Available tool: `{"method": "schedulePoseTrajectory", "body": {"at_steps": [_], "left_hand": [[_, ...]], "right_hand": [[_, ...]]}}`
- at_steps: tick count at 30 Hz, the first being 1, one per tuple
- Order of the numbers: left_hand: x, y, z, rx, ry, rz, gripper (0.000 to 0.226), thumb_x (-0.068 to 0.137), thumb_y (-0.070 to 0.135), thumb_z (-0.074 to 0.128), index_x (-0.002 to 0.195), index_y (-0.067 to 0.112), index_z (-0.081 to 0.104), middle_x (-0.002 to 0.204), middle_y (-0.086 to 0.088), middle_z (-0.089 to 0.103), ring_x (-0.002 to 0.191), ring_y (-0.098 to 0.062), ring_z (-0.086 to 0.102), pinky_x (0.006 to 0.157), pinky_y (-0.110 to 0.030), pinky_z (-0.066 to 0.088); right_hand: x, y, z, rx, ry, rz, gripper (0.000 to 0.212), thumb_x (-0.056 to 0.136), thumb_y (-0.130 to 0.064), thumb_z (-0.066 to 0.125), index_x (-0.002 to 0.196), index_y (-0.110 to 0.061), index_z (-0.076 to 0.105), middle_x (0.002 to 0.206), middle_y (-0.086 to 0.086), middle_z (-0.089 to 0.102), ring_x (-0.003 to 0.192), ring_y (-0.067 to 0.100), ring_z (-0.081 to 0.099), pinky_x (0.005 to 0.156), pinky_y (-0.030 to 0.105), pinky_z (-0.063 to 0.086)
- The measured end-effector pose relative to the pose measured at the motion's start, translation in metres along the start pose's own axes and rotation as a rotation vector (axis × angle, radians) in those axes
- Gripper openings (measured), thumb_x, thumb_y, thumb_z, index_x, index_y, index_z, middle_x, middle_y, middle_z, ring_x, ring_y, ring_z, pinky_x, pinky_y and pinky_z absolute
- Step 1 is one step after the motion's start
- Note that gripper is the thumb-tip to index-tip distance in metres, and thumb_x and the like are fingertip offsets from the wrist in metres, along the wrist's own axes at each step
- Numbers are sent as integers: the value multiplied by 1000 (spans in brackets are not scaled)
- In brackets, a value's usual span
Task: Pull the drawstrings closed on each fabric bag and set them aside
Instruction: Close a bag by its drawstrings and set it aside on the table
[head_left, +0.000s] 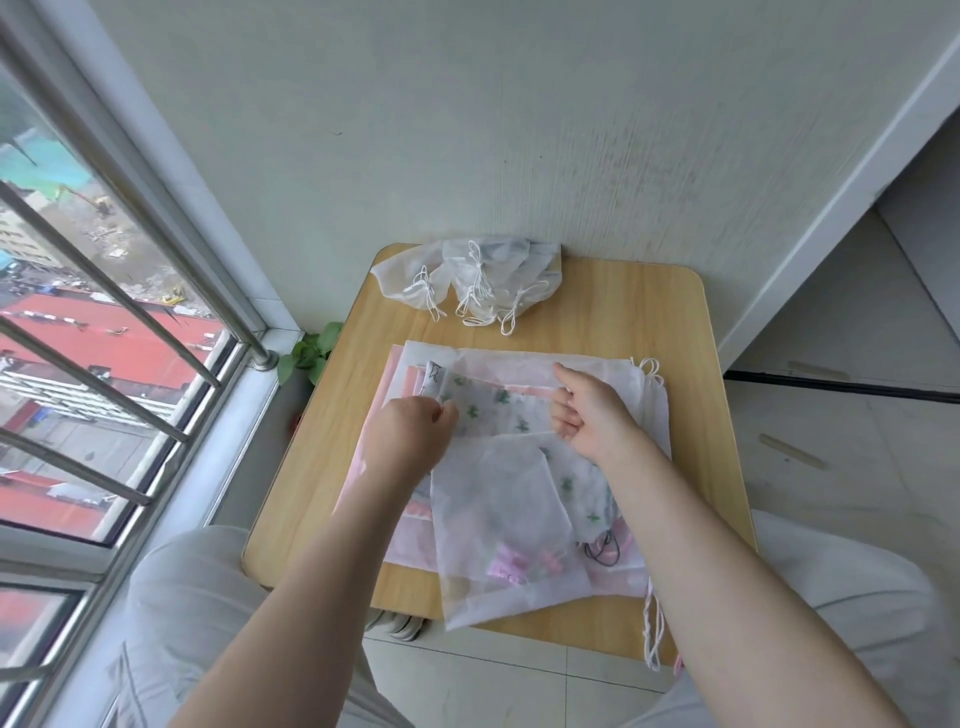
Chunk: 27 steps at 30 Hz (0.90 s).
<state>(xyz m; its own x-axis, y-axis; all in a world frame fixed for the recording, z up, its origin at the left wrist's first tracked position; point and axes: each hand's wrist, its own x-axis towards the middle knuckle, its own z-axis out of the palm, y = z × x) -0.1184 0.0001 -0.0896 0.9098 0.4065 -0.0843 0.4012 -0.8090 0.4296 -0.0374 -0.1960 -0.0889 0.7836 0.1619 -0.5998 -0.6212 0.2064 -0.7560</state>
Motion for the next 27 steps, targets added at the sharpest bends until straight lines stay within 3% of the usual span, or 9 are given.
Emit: {"method": "schedulePoseTrajectory", "body": {"at_steps": [4,8,10,13,15,18,22,25,27], "left_hand": [[2,-8,0,202,-2,20,44,92,27,42,51,15,38,50,2,33,45,-17,31,45,-21,20],[-1,-2,4,335,-65,86,43,93,33,41,53,17,38,53,2,36,48,-16,32,46,-25,22],[-3,2,7,344,-88,96,45,91,38,45,52,17,36,52,2,33,50,-16,31,46,-24,21],[-4,5,8,267,-72,58,44,81,39,55,50,17,34,50,2,29,49,-15,28,45,-22,18],[-5,6,9,228,-67,49,43,79,36,59,50,16,34,51,2,30,50,-15,29,45,-22,18],[-6,5,12,275,-76,60,38,82,27,57,51,17,37,56,4,37,55,-17,38,45,-21,21],[-8,0,13,244,-73,90,38,81,20,55,50,18,34,55,5,33,53,-16,33,45,-22,21],[0,-8,12,140,-86,48,37,83,31,52,52,18,38,52,3,35,49,-15,32,45,-23,20],[4,-4,5,-29,-146,-37,43,90,41,50,56,14,54,53,2,45,49,-15,41,46,-22,26]], "right_hand": [[1,5,-6,-830,243,-445,41,87,-17,54,62,-21,22,57,-2,23,52,16,23,51,29,16],[-1,16,-5,-1395,149,-581,35,90,-21,51,61,-20,31,66,1,48,65,25,44,55,30,28],[-3,19,0,-1542,106,-609,23,90,-26,50,69,-21,43,77,1,57,76,27,55,59,29,34],[-6,23,6,-1585,71,-581,17,88,-38,52,78,-23,50,79,-4,61,77,22,58,60,28,37],[-7,25,8,-1592,63,-529,25,84,-39,53,67,-20,52,66,-2,55,65,21,54,57,27,37],[-8,27,7,-1689,96,-529,27,84,-26,50,59,-16,47,62,0,46,60,23,47,49,22,25],[-10,24,7,-1695,115,-544,31,83,-16,51,56,-15,37,59,-1,38,60,24,43,46,24,19],[-9,19,11,-1602,97,-554,29,81,-14,52,56,-15,38,58,0,41,59,23,42,46,25,23],[-8,16,15,-1455,75,-534,26,84,-19,52,60,-15,43,62,3,46,59,21,42,51,28,27]]}}
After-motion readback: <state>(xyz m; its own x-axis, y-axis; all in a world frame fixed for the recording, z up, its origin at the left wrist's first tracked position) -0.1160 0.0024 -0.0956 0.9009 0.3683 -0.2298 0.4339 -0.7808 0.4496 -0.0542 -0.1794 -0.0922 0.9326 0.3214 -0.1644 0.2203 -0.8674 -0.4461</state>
